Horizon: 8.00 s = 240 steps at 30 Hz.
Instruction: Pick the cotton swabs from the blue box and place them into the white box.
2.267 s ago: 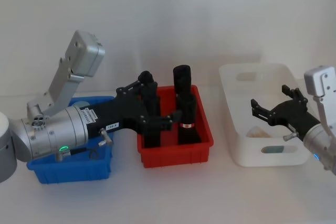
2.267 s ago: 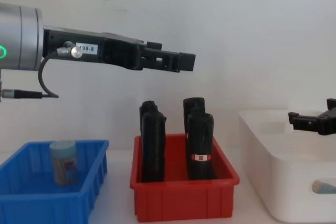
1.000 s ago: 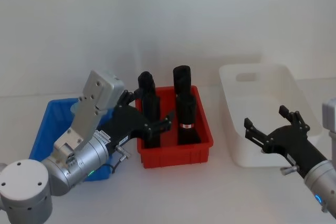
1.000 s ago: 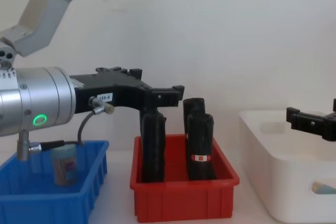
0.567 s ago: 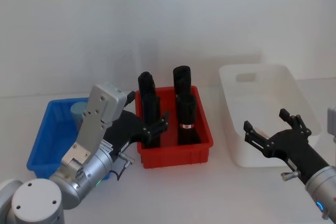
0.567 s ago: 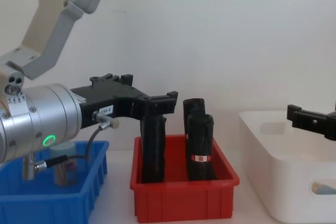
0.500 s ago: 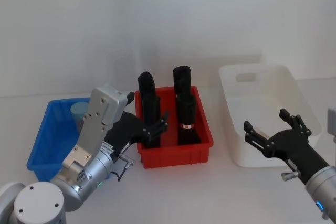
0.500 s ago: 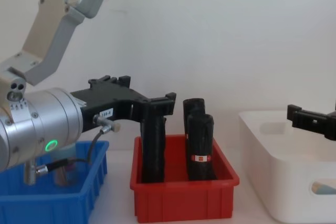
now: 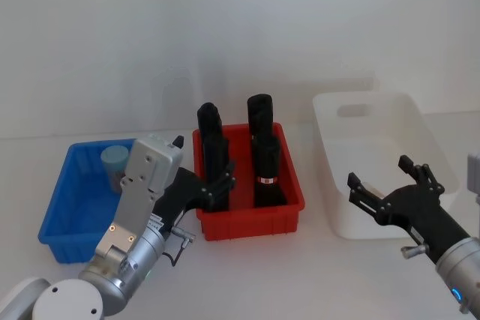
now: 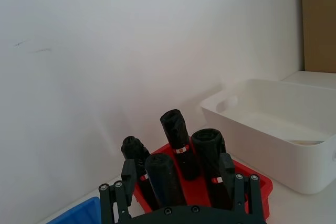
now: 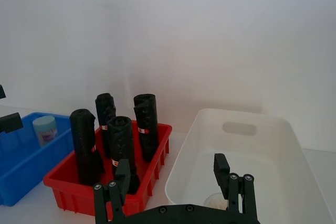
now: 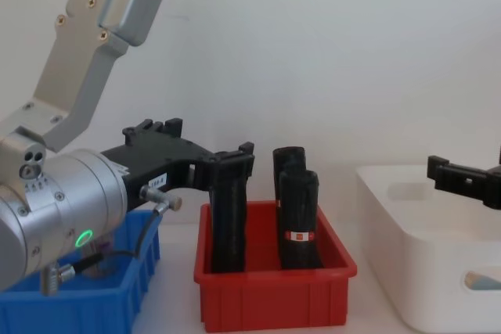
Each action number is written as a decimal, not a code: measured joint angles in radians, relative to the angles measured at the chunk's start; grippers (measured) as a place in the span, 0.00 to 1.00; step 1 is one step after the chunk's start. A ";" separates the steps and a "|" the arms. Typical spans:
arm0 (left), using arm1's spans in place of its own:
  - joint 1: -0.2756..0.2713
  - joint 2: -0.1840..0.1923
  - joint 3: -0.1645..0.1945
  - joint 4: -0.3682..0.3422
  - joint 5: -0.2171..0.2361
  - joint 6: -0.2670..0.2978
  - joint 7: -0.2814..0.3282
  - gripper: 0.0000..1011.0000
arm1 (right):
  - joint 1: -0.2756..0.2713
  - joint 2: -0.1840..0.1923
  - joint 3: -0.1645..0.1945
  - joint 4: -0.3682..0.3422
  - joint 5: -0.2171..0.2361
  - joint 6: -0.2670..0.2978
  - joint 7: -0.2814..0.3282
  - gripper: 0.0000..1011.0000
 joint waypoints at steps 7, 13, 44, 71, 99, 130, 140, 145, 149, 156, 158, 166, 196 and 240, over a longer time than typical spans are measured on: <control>0.000 0.000 0.000 0.000 0.000 -0.001 0.002 0.99 | 0.000 0.000 0.000 0.000 -0.001 0.000 0.000 0.99; 0.000 0.000 0.000 0.000 0.000 -0.001 0.002 0.99 | 0.001 -0.001 0.000 0.001 -0.001 0.000 0.001 0.99; 0.000 0.000 0.000 -0.001 0.000 -0.001 0.002 0.99 | 0.303 -0.143 -0.039 0.402 -0.115 -0.083 0.220 0.99; 0.000 0.000 0.000 -0.001 0.000 -0.001 0.002 0.99 | 0.583 -0.278 -0.088 0.868 -0.170 -0.223 0.348 0.93; 0.000 0.000 0.000 -0.001 0.000 -0.001 0.002 0.99 | 0.649 -0.310 -0.094 0.984 -0.143 -0.289 0.382 0.39; 0.000 0.000 0.000 -0.001 0.000 -0.001 0.002 0.99 | 0.457 -0.206 -0.042 0.439 -0.125 -0.155 0.181 0.33; 0.000 0.000 0.000 -0.001 0.000 -0.001 0.002 0.99 | 0.408 -0.158 -0.004 0.330 -0.129 -0.078 0.088 0.33; 0.000 0.000 0.000 -0.001 0.000 -0.001 0.002 0.99 | 0.388 -0.140 0.010 0.299 -0.127 -0.048 0.062 0.33; 0.000 0.000 0.000 -0.001 0.000 -0.001 0.002 0.99 | 0.373 -0.127 0.020 0.283 -0.124 -0.024 0.048 0.33; 0.000 0.000 0.000 -0.001 0.000 -0.001 0.002 0.99 | 0.359 -0.117 0.026 0.280 -0.118 -0.006 0.050 0.33; 0.000 0.000 0.000 -0.001 0.000 -0.001 0.002 0.99 | 0.357 -0.116 0.027 0.282 -0.117 -0.005 0.054 0.36; 0.000 0.000 0.000 -0.001 0.000 -0.001 0.002 0.99 | 0.354 -0.117 0.025 0.304 -0.114 -0.004 0.076 0.60; 0.000 0.000 0.000 -0.001 0.000 -0.001 0.002 0.99 | 0.345 -0.117 0.023 0.309 -0.109 -0.020 0.096 0.99; 0.000 0.000 0.000 -0.001 0.000 -0.001 0.002 0.99 | 0.298 -0.102 0.021 0.268 -0.096 -0.019 0.085 0.99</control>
